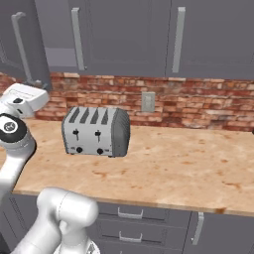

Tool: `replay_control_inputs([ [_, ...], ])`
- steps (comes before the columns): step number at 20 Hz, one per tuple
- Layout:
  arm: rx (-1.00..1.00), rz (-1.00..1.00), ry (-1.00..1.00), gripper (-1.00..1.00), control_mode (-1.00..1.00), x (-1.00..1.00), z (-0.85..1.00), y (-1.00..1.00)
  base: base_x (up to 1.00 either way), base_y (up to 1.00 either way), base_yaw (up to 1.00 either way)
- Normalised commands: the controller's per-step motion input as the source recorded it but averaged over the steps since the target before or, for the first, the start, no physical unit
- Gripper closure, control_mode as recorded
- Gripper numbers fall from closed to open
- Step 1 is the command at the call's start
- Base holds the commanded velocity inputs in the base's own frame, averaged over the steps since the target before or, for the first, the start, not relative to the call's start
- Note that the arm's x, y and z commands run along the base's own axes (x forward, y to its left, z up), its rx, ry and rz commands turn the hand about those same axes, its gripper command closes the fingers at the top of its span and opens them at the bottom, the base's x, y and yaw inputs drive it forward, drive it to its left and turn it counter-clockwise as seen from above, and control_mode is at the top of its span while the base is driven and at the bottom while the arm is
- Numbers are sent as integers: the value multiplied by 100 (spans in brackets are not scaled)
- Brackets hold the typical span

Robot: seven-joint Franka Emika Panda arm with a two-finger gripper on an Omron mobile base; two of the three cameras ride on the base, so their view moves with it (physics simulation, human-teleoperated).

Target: Close all open cabinet doors.

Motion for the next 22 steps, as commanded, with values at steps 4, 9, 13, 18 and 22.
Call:
replay_control_inputs([
  [4, 0, -12, 0, -100, -100, 44, 0, 6, 0, 0, 0],
  [9, 0, -15, -2, -100, -100, 42, 0, 13, 0, 0, 0],
  [13, 0, -12, 0, -100, -100, 37, 0, 3, 0, 0, 0],
  [18, 0, 0, -1, -100, -100, 38, 0, 0, 0, 0, 0],
  [22, 0, 0, -1, -100, -100, 40, 0, 0, 0, 0, 0],
])
